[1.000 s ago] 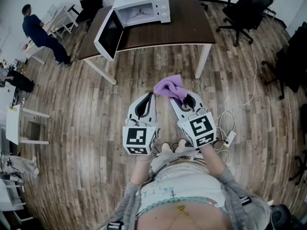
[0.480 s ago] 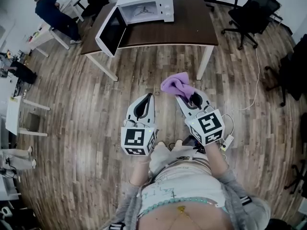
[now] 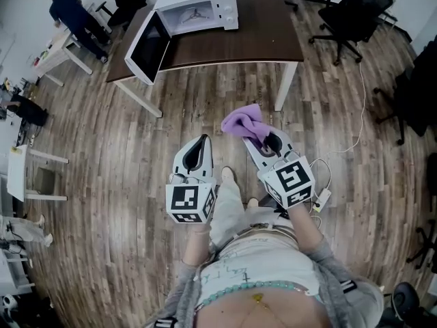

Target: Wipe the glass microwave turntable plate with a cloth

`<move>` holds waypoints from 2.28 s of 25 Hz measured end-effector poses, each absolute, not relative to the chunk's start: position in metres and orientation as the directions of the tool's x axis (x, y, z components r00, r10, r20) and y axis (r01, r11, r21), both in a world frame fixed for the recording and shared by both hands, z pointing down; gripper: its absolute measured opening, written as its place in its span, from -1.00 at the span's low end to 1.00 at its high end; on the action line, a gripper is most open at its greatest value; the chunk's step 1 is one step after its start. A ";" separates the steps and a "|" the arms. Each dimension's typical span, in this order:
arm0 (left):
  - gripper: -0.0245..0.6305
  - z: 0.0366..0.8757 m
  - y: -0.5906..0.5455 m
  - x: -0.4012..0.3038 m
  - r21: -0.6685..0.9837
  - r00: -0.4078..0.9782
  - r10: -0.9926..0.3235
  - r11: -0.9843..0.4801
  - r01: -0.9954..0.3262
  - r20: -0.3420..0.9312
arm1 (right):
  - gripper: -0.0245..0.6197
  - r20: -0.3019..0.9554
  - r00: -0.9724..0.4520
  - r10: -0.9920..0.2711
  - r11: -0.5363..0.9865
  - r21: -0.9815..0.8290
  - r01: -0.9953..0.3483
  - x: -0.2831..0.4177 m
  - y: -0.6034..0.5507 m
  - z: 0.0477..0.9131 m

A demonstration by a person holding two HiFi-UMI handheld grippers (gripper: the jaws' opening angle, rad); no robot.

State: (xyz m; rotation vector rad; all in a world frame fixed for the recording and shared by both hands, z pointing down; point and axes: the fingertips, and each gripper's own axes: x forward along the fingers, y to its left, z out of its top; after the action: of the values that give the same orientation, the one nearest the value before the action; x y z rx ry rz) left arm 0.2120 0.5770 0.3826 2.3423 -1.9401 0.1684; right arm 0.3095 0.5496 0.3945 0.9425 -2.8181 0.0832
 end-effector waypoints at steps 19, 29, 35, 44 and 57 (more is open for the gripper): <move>-0.91 0.393 0.433 0.148 0.029 0.316 -0.937 -0.315 -0.949 0.150 | -0.60 0.201 -0.717 -0.667 0.734 0.015 -0.679 0.241 0.420 0.401; -0.91 0.399 0.393 0.104 0.035 0.332 -0.931 -0.331 -0.943 0.153 | -0.60 0.192 -0.720 -0.667 0.734 0.005 -0.679 0.195 0.378 0.410; -0.91 0.405 0.383 0.085 0.048 0.333 -0.928 -0.330 -0.943 0.164 | -0.60 0.222 -0.718 -0.660 0.738 0.012 -0.675 0.176 0.365 0.416; -0.91 0.406 0.347 0.068 0.058 0.300 -0.943 -0.294 -0.954 0.147 | -0.60 0.242 -0.721 -0.650 0.747 0.027 -0.664 0.170 0.316 0.416; -0.91 0.381 0.232 0.068 0.046 0.278 -0.948 -0.274 -0.961 0.153 | -0.60 0.226 -0.774 -0.592 0.795 0.006 -0.606 0.161 0.195 0.393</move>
State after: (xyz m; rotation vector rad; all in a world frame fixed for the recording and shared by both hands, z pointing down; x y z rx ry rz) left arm 0.0678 0.2322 0.3811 2.4054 -1.8086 0.1434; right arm 0.1605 0.1951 0.3932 0.9360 -2.7684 0.0990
